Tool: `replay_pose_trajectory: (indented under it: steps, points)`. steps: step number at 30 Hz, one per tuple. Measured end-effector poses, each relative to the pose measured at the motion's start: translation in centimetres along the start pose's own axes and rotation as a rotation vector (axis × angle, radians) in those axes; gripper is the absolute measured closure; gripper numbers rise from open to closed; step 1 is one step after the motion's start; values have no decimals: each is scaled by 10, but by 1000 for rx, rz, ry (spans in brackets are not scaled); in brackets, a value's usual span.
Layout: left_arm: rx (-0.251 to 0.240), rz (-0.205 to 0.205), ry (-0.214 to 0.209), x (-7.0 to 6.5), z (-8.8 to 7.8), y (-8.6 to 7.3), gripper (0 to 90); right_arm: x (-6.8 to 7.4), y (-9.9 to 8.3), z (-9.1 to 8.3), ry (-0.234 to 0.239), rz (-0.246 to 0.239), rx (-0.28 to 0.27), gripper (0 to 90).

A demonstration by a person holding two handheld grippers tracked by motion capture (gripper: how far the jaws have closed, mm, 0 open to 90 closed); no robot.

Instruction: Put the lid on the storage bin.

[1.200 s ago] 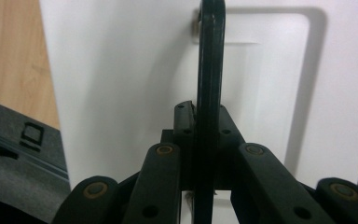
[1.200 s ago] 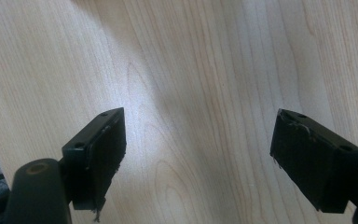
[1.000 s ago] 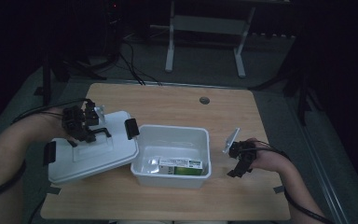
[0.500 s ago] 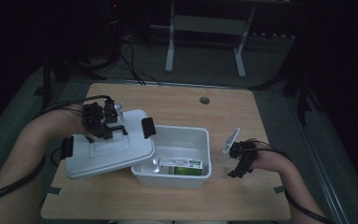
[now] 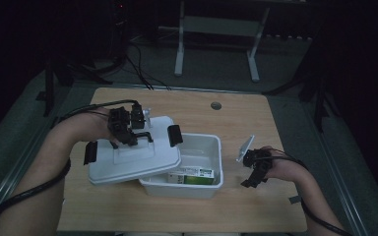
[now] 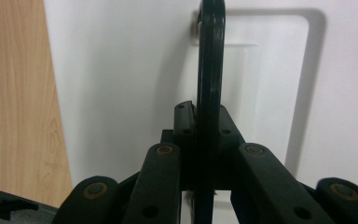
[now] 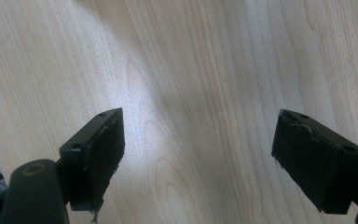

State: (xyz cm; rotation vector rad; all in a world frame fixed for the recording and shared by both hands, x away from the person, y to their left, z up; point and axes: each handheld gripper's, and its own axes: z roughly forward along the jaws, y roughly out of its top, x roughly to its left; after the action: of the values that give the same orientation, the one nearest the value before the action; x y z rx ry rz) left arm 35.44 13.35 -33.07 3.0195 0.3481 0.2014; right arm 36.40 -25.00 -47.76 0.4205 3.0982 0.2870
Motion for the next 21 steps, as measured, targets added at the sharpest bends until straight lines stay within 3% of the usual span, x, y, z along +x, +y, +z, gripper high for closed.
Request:
replay_pose_trajectory:
  steps: [21]
  points:
    - [-2,111,-14,-9,7,61,841,0,-3,2,3,6,1,167]
